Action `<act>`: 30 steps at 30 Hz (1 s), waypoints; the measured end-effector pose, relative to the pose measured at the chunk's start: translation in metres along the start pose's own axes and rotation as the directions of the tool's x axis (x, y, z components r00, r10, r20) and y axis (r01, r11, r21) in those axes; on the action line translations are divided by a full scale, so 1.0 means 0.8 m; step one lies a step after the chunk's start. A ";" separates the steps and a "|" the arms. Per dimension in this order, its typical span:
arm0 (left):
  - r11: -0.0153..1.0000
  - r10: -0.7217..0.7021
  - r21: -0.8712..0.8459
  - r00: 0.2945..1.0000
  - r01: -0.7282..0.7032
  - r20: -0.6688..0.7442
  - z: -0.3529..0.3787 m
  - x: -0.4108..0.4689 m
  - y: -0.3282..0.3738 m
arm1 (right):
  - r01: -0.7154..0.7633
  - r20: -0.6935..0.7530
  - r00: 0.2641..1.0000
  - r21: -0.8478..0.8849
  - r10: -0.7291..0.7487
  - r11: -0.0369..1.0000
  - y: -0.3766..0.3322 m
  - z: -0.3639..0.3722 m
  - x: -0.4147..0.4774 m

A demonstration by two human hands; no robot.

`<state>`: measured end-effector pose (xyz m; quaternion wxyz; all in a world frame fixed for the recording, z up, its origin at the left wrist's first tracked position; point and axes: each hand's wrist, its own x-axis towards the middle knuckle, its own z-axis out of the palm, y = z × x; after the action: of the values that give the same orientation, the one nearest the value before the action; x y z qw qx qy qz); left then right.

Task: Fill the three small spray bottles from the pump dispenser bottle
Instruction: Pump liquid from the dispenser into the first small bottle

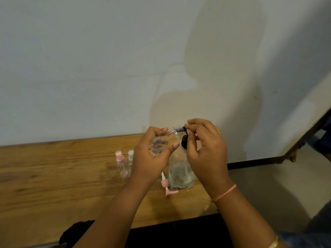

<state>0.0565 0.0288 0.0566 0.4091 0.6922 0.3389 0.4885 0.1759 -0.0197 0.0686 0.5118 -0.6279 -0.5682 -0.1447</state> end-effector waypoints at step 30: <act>0.991 0.063 0.116 0.998 -0.065 0.020 -0.003 0.003 -0.004 | -0.012 0.030 0.999 -0.133 0.016 0.991 -0.006 0.000 -0.001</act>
<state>0.0550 0.0332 0.0551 0.3549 0.7293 0.3410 0.4753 0.1718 -0.0206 0.0703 0.4611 -0.6666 -0.5608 -0.1689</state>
